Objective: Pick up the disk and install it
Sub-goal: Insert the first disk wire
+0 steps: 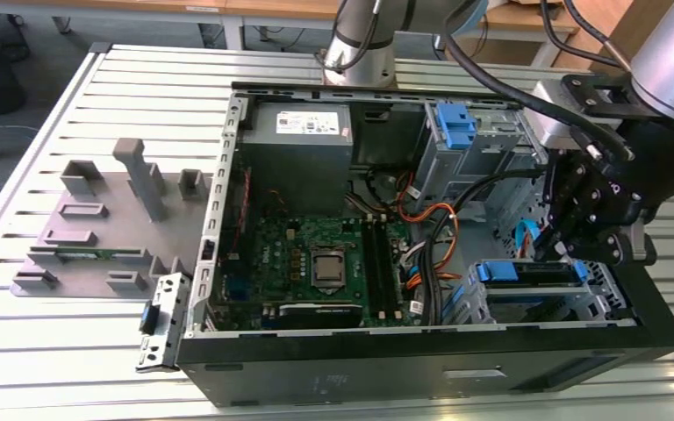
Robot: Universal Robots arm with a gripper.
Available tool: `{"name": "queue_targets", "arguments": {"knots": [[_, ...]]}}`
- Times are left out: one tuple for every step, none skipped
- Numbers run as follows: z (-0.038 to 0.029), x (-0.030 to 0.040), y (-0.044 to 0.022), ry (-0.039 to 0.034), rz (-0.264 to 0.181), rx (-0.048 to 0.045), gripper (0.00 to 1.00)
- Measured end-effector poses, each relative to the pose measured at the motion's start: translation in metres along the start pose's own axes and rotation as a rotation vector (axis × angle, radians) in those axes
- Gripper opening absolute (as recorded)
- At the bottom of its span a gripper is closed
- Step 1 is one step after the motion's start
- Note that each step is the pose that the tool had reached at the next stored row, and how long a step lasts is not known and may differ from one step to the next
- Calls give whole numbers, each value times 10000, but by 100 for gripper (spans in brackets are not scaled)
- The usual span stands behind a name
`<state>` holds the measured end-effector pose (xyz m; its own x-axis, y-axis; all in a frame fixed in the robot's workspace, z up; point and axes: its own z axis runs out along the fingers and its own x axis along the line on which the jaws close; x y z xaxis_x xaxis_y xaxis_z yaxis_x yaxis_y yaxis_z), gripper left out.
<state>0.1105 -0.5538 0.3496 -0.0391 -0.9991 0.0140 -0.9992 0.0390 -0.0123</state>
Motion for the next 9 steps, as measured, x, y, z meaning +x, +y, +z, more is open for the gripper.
{"name": "queue_targets", "arguments": {"knots": [[0,6,5,-36,-1,29,16],[1,11,9,-71,-1,53,16],[1,15,12,-102,-1,71,16],[2,18,14,-143,-2,87,16],[2,20,15,-204,-1,102,16],[3,23,15,-247,-1,111,16],[3,24,15,-255,-1,112,16],[3,24,16,-256,-1,112,16],[3,24,16,-257,0,113,16]]}}
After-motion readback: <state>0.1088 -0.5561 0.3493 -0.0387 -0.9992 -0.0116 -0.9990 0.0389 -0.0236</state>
